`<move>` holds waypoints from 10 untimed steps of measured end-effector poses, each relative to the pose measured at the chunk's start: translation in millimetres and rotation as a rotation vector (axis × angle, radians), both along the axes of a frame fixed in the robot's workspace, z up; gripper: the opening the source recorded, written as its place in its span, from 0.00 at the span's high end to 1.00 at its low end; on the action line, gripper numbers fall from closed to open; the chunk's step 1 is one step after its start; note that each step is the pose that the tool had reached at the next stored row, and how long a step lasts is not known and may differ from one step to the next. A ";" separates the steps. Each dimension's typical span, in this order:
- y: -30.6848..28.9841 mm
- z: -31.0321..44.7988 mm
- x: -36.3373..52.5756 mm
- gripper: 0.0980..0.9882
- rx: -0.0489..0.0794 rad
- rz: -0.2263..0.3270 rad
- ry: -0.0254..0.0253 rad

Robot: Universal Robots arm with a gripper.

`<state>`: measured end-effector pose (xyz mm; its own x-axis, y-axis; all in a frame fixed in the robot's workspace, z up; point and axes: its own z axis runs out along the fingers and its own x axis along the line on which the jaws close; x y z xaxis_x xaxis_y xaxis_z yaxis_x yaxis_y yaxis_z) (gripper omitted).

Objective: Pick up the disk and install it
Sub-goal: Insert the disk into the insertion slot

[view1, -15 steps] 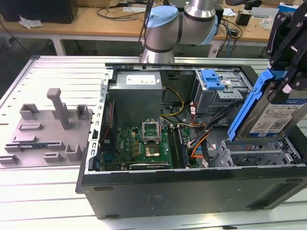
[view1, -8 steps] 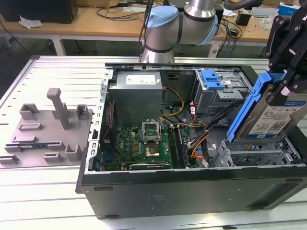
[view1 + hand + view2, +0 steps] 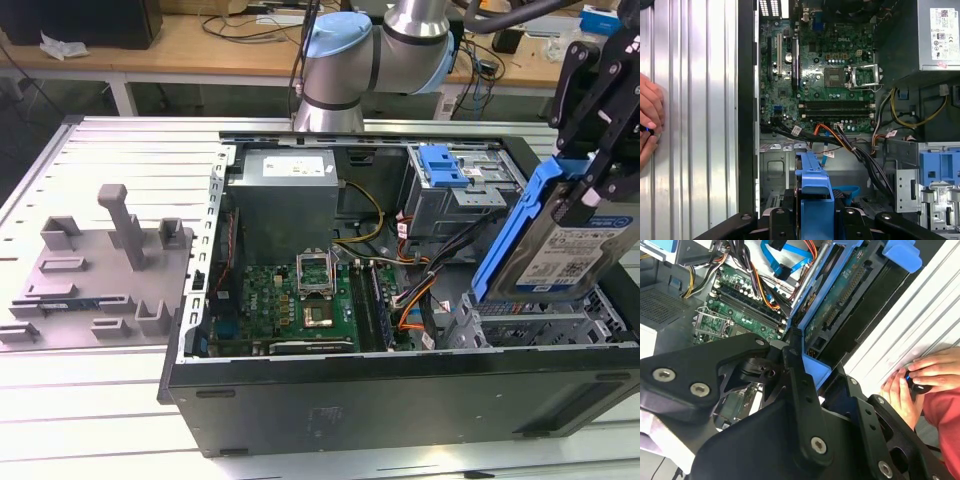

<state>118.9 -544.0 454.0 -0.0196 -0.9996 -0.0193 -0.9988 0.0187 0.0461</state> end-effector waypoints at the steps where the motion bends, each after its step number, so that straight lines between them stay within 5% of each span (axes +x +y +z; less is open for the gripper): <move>1: 0.0 -0.6 0.0 0.70 0.000 0.000 0.0000; 10: -0.3 -9.6 0.0 0.70 -0.002 0.000 0.0001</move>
